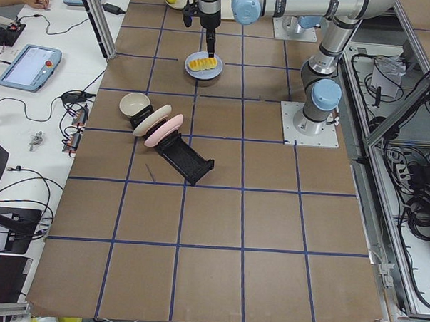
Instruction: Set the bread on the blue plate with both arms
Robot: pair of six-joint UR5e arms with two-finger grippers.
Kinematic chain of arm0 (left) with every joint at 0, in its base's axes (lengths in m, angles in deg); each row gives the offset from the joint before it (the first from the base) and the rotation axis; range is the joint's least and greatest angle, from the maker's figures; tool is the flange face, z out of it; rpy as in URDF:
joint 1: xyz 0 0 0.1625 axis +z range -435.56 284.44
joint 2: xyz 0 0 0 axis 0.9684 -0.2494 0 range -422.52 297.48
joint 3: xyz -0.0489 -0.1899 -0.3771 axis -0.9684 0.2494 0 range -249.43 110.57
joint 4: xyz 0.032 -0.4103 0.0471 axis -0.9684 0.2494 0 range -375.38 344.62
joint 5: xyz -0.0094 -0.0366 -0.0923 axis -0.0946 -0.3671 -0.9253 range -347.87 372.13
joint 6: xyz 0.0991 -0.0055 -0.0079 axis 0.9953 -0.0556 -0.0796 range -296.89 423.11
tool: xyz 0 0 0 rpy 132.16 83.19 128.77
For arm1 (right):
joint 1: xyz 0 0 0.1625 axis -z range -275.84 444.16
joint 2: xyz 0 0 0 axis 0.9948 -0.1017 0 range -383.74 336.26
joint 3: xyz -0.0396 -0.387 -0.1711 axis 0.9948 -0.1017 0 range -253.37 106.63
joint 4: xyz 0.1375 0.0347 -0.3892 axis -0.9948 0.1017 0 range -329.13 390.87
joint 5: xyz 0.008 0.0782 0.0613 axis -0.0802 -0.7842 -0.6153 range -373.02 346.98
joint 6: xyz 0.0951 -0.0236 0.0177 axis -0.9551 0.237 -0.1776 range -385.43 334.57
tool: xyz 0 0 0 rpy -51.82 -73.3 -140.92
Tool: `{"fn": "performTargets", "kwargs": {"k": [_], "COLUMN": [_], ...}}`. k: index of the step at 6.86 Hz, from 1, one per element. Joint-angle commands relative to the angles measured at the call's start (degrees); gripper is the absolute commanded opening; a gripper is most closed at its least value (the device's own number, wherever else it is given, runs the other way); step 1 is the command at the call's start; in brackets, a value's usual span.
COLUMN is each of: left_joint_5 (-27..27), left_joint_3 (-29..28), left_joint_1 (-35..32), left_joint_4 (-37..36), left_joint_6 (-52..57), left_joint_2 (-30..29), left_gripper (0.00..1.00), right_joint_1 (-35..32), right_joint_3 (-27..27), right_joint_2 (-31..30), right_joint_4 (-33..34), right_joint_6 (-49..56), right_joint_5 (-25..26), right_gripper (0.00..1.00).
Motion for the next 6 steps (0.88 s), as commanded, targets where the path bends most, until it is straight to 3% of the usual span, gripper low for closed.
{"fn": "performTargets", "kwargs": {"k": [1, 2, 6], "left_joint_5": [0.0, 0.0, -0.1], "left_joint_3": [0.0, -0.1, -1.6], "left_joint_1": [-0.2, -0.2, -0.3], "left_joint_4": [0.0, 0.0, 1.2], "left_joint_6": [-0.2, -2.0, -2.2], "left_joint_2": [0.0, 0.0, -0.8], "left_gripper": [1.0, 1.0, 1.0], "right_joint_1": [-0.6, -1.4, -0.9], "right_joint_3": [-6.2, -6.5, -4.3], "right_joint_2": [-0.3, -1.5, -4.5], "right_joint_4": [-6.6, -10.3, -12.1], "right_joint_6": [3.2, 4.2, 12.5], "right_joint_5": [5.9, 3.2, 0.3], "right_gripper": [0.99, 0.99, 0.95]}}
